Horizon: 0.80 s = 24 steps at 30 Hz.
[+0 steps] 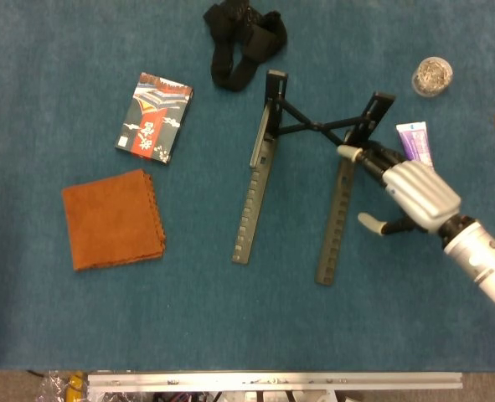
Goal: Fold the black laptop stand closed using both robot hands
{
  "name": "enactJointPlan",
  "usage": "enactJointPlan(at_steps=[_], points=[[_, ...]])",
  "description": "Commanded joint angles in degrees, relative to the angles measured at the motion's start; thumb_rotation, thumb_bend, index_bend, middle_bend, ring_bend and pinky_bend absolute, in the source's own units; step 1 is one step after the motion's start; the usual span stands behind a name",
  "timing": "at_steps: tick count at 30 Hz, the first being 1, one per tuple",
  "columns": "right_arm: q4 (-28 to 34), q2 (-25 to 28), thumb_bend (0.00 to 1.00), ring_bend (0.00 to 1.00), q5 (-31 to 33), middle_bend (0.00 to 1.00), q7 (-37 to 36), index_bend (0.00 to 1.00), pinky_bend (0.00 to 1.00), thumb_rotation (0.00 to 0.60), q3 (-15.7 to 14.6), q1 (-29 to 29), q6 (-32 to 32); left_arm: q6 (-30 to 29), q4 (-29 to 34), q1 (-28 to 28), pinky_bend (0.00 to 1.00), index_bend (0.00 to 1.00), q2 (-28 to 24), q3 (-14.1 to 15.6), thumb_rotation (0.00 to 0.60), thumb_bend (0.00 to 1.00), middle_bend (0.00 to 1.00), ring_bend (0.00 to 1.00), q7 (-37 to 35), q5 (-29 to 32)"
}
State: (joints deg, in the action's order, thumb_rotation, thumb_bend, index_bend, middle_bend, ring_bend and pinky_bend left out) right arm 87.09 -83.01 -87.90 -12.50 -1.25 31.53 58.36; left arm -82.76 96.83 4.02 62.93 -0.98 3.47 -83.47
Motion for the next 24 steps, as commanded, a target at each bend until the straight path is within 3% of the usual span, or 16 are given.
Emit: enactJointPlan(at_steps=[1,7,24], points=[[1.7,0.5,0.28,0.00,-1.5,0.14,0.2,0.00,0.17,0.600,-0.6,0.1,0.4,-0.1,0.1,-0.1,0.04,0.08,-0.1,0.0,0.600,0.28,0.04,0.00,0.0,0.0],[2.1,0.7,0.28,0.00,-0.7,0.14,1.8,0.00,0.17,0.600,-0.4,0.2,-0.1,-0.1,0.1,-0.2,0.04,0.08,0.0,0.2,0.600,0.28,0.04,0.00,-0.1,-0.1],[-6.2,-3.3,0.28,0.00,3.7,0.14,0.4,0.00,0.17,0.600,2.2,1.0,-2.9,-0.1,0.0,-0.2,0.04,0.08,-0.1,0.2,0.600,0.28,0.04,0.00,0.0,-0.1]])
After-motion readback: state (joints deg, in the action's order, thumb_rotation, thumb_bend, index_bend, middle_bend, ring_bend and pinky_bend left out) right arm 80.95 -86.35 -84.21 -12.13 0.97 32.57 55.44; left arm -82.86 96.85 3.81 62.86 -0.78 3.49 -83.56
